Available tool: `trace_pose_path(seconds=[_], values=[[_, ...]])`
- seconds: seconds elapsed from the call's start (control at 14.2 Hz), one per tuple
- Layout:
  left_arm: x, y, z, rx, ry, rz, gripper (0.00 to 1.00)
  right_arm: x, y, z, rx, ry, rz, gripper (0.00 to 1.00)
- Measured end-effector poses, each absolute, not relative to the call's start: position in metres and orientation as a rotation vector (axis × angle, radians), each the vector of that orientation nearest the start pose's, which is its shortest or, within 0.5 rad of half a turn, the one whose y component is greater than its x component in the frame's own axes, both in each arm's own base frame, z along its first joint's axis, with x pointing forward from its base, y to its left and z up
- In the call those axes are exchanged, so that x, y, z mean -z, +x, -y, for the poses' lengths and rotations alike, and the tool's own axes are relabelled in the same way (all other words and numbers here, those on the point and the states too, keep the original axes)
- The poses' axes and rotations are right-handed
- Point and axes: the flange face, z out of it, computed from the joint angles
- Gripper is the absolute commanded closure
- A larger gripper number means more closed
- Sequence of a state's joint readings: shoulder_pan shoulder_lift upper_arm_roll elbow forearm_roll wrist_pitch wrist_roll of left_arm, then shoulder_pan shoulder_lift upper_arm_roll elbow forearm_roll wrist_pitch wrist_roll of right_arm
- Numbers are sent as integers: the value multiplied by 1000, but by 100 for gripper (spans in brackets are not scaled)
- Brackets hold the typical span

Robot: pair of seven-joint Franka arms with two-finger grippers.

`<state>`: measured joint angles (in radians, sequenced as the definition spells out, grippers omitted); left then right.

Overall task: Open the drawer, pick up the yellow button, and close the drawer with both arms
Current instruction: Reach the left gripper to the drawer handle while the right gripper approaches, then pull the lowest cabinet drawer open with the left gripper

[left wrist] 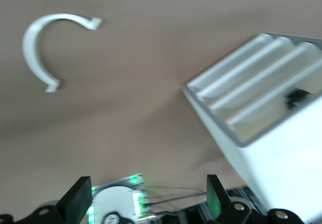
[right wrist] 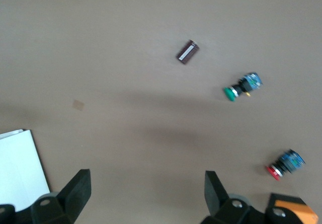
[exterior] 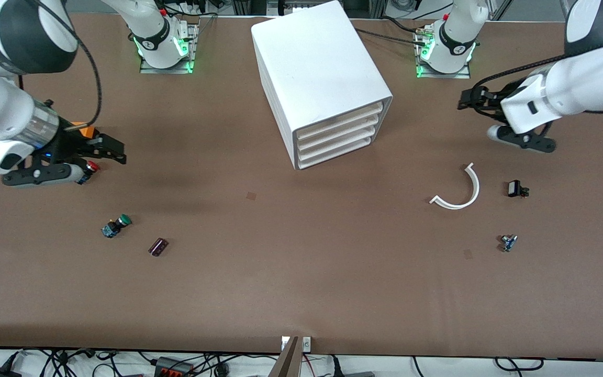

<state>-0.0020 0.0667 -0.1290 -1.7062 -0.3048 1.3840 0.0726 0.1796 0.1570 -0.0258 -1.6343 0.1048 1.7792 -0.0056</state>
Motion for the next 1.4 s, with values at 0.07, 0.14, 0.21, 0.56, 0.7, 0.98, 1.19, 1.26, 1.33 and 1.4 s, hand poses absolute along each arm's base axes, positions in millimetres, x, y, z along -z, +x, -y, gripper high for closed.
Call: trace_pose_path(seconds=[0.07,0.14,0.21,0.56,0.7,0.98,1.19,1.26,1.33,1.4], values=[[-507,534,112,-746,-3424,-385,0,-517,604,-118,-11,-3033,241,0],[-490,540,118,-820,-3489,-417,0,-512,605,-132,1,-3030,270,0],[-472,547,124,-899,-3543,-439,0,-507,607,-144,13,-3025,294,0],[-379,569,154,-1194,-3782,-684,0,-500,611,-182,26,-2997,308,0],[-346,575,165,-1219,-3890,-821,12,-501,607,-197,24,-2997,290,0],[-289,562,197,-1155,-4002,-1124,42,-494,606,-205,6,-3001,275,0],[-254,539,218,-1135,-4045,-1337,53,-494,607,-202,6,-3003,269,0],[-245,533,220,-1145,-4049,-1370,53,-494,607,-202,6,-3003,268,0],[-240,528,221,-1166,-4052,-1382,53,-494,607,-202,6,-3003,267,0],[-237,523,221,-1203,-4054,-1382,53,-494,608,-201,6,-3003,267,0]])
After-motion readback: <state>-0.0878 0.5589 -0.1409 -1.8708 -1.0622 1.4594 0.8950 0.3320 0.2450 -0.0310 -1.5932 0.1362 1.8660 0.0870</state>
